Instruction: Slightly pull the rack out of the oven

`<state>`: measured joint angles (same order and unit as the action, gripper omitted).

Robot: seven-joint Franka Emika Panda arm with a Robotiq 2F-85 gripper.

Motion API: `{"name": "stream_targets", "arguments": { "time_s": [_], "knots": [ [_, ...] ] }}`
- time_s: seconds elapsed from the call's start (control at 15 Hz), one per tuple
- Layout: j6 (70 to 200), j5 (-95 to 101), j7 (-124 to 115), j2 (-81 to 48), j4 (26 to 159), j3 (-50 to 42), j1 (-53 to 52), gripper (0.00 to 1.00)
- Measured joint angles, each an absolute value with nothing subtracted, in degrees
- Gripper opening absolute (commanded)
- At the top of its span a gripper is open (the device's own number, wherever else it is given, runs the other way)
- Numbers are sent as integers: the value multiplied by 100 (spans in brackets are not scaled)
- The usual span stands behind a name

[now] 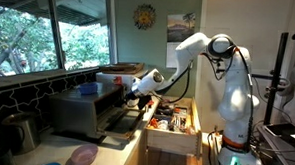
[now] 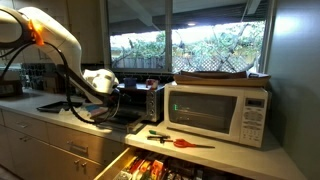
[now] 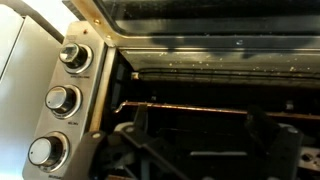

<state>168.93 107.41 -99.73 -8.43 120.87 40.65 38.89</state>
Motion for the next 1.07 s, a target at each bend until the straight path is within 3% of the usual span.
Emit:
{"name": "stream_targets", "arguments": {
  "time_s": [1.07],
  "knots": [
    [16269,12199,-10447,-2225,10793,4115,3476,100]
  ]
}}
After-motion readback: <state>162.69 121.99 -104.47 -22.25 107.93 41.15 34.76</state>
